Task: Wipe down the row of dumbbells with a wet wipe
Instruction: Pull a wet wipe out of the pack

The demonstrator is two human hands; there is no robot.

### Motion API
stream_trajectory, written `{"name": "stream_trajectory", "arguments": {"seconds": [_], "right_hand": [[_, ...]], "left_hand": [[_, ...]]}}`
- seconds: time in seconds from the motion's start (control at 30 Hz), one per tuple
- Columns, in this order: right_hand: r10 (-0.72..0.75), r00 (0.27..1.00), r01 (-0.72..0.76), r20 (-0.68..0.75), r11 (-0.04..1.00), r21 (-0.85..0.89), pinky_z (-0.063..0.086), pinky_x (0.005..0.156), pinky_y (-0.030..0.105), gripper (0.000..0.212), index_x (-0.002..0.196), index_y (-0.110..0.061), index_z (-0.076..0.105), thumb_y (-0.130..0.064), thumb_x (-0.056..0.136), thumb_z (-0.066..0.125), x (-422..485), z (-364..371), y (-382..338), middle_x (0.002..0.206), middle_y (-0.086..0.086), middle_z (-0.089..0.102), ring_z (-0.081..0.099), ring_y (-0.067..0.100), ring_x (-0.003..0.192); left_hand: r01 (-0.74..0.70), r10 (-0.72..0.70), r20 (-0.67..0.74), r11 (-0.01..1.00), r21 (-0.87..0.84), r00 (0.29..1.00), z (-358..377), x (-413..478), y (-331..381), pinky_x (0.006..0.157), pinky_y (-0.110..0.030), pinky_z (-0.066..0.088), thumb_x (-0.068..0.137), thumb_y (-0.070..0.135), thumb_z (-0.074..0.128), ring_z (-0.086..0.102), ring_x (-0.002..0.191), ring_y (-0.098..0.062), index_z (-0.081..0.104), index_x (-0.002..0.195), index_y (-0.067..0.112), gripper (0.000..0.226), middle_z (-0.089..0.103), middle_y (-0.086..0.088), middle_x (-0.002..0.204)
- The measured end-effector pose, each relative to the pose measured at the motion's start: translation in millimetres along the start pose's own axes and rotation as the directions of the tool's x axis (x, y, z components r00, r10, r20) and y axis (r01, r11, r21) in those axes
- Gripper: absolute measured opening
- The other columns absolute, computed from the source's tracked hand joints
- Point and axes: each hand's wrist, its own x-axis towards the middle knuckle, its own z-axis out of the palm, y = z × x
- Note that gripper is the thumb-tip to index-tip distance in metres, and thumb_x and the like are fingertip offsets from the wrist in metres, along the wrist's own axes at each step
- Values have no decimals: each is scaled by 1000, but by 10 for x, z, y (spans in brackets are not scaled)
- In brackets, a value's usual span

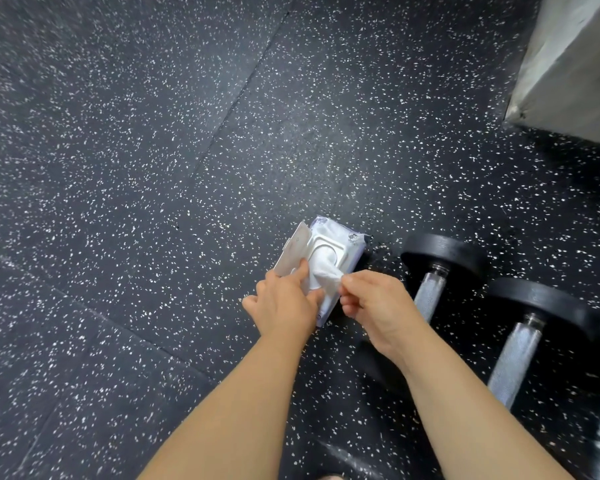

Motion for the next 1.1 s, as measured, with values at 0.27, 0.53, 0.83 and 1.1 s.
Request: {"name": "stream_trajectory", "arguments": {"seconds": [0.27,0.53,0.83,1.1], "right_hand": [[65,959,-99,-274,989,-111,50,64,33,31,83,-8,66,-37,79,58,95,-8,-120,80,7,65,58,20,74],[-432,880,41,-200,487,-872,36,93,35,40,108,-30,65,-51,74,66,435,209,-113,114,1,53,46,24,113],[-379,914,82,-144,522,-849,37,81,34,11,76,-24,59,-31,84,56,401,251,-95,92,6,66,52,27,96],[-177,980,158,-91,970,-186,34,37,13,30,60,-8,51,-6,90,57,-54,191,24,50,2,45,39,2,36]], "left_hand": [[-9,9,-30,1000,-4,1000,40,-18,25,96,-39,27,91,50,53,43,121,-24,36,140,52,52,45,-3,129],[-67,31,-150,969,-237,988,156,-96,-14,92,-30,15,85,31,62,44,116,-15,60,122,49,41,41,0,135],[-40,23,-97,984,-173,995,101,-75,17,99,-36,23,87,36,59,40,120,-16,60,119,52,36,45,3,117],[-87,86,-72,996,-3,994,53,-80,41,90,-35,22,93,45,52,40,118,-19,61,119,52,28,46,1,121]]}}
